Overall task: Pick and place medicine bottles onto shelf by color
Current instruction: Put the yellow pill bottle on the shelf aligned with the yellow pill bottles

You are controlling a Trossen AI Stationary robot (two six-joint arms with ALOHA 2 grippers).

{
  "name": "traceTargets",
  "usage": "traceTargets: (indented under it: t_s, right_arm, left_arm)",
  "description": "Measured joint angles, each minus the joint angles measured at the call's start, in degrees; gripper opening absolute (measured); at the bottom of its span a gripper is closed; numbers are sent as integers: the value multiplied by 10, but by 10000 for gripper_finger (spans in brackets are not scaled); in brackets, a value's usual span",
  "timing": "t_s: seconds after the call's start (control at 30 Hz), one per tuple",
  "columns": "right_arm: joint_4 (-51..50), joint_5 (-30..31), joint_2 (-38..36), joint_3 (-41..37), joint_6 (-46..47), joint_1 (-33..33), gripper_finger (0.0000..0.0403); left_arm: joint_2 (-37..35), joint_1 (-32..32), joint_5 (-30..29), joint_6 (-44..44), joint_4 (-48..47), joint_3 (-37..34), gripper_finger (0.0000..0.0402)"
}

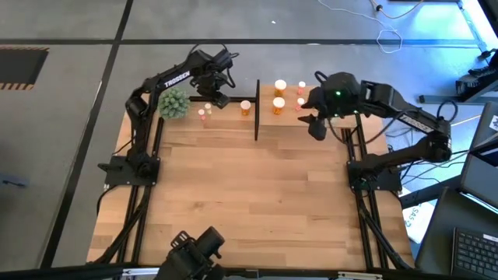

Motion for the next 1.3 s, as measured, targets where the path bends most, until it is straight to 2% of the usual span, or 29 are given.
traceTargets:
  t_s: [0.27,0.57,1.07,1.3]
  right_arm:
    - [-30,0,58,37,-23,0,213]
    - [-30,0,66,41,-26,0,213]
    - [-23,0,66,41,-26,0,213]
    - [-24,0,66,41,-26,0,213]
  left_arm:
    - [2,6,-2,-13,-12,0,159]
    - [1,27,-1,-7,-22,0,159]
    - [1,38,-2,24,78,-69,159]
    - [1,38,-9,34,93,-97,159]
